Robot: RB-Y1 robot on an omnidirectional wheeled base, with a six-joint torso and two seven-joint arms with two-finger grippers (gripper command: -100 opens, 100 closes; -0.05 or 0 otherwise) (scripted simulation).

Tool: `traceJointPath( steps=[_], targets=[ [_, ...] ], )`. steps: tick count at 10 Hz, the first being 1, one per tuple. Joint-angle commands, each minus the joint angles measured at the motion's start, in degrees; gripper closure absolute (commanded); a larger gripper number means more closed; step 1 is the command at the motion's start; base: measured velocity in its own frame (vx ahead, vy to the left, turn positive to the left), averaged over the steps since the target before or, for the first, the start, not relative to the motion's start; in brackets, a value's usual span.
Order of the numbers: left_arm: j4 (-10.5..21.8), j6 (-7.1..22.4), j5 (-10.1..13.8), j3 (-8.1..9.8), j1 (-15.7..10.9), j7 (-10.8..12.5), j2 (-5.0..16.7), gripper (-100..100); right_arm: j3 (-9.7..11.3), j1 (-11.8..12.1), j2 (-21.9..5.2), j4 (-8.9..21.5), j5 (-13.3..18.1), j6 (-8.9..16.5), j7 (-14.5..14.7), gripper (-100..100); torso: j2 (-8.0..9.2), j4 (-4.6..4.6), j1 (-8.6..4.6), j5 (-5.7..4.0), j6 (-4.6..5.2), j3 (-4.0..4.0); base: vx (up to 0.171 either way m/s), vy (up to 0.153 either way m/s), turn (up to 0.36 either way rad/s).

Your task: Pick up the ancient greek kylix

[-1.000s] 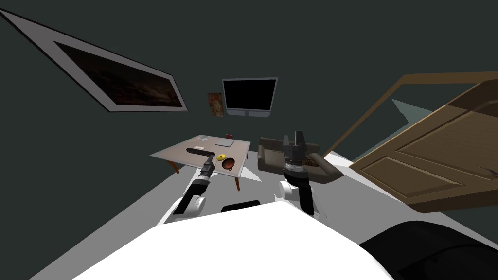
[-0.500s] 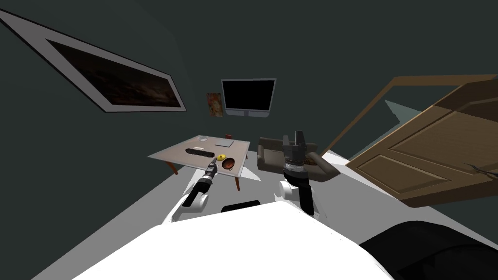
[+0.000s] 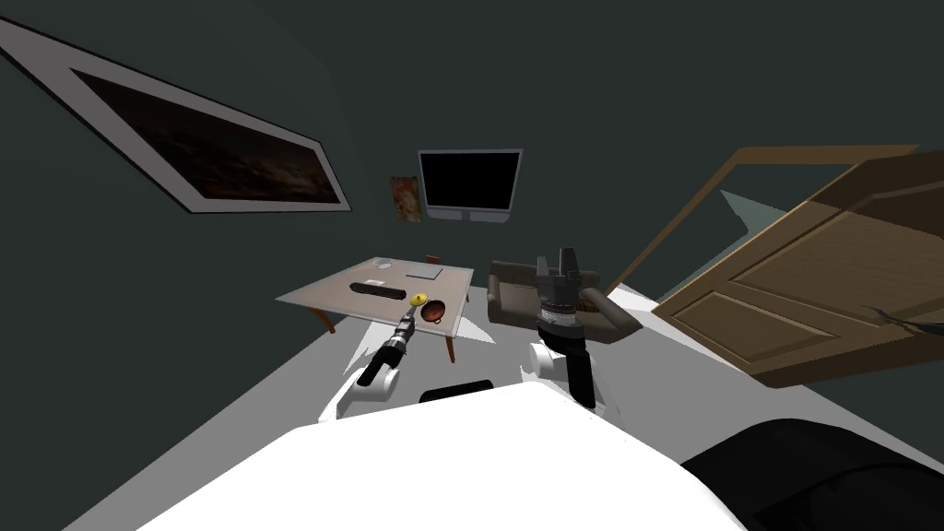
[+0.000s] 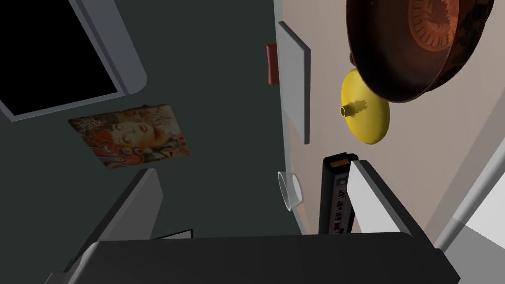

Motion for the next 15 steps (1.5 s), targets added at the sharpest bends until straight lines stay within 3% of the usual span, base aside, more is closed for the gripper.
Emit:
traceJointPath(
  steps=[1, 10, 15],
  targets=[
    [2.9, 2.9, 0.0, -0.15, -1.1, 0.3, 0.6, -100, 0.0, 0.0, 0.0, 0.0, 0.0, 0.0, 0.0, 0, 0.00, 0.00, 0.00, 0.00, 0.00, 0.00, 0.044, 0.032, -0.031],
    [14.7, 9.0, -1.1, -0.02, -5.3, 0.0, 0.5, -100, 0.0, 0.0, 0.0, 0.0, 0.0, 0.0, 0.0, 0, -0.16, -0.03, 0.00, 0.00, -0.01, -0.09, 0.045, 0.018, -0.009],
    [23.0, 12.6, -2.5, 0.49, -8.3, -0.4, -1.7, -100, 0.0, 0.0, 0.0, 0.0, 0.0, 0.0, 0.0, 0, -0.29, -0.06, -0.07, -0.01, -0.01, -0.17, 0.088, 0.011, 0.002]
  ],
)
